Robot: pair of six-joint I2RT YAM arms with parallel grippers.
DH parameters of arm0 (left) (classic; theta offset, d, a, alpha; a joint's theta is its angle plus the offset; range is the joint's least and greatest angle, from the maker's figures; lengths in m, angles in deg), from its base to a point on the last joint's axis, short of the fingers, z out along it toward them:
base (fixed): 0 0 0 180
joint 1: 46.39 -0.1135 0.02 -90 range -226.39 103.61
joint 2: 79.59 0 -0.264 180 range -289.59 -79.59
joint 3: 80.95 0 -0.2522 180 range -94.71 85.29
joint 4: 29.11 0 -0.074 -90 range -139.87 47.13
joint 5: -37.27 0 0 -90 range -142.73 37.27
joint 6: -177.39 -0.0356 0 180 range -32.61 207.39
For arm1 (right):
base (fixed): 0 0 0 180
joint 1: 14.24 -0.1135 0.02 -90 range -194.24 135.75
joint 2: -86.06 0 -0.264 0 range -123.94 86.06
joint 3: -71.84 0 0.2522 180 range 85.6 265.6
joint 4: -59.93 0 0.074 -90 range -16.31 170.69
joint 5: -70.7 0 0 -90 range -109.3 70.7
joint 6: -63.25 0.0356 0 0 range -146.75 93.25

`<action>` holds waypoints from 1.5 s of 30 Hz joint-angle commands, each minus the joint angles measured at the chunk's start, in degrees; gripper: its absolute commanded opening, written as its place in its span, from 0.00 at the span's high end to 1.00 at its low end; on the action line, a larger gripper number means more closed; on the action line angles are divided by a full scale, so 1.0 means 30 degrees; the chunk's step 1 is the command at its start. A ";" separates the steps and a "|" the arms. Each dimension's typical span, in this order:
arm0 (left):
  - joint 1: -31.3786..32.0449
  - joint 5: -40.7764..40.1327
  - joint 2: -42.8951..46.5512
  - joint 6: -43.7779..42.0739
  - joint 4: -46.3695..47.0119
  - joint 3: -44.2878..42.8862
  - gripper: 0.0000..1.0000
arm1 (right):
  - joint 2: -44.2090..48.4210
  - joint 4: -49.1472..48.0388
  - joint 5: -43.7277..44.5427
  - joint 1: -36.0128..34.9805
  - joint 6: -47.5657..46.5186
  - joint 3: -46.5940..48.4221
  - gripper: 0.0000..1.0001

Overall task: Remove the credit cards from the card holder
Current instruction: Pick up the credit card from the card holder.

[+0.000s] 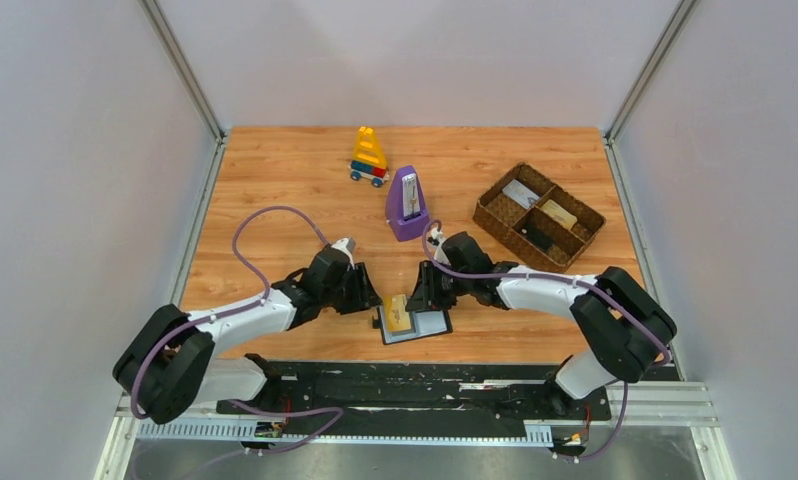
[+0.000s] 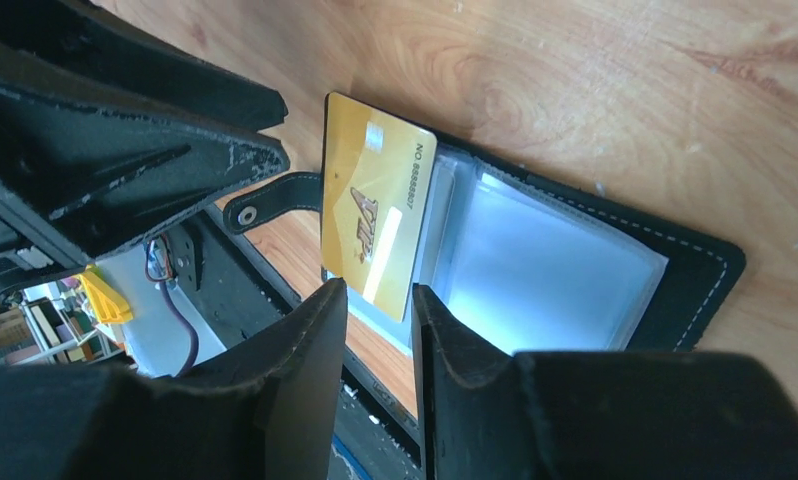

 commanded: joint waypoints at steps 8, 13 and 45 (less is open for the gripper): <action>-0.1744 0.3812 -0.2809 -0.2626 0.3761 -0.0902 0.51 | -0.1477 -0.1891 0.0086 -0.0213 0.0243 0.0756 0.74; -0.1755 0.4248 -0.4082 -0.2734 0.4716 -0.0965 0.53 | -0.1804 -0.2038 0.0010 -0.0219 0.0062 0.0814 0.77; -0.2151 0.5004 -0.3950 -0.3022 0.3427 -0.1768 1.00 | -0.2693 -0.1718 0.0422 0.0041 -0.1495 0.0778 0.83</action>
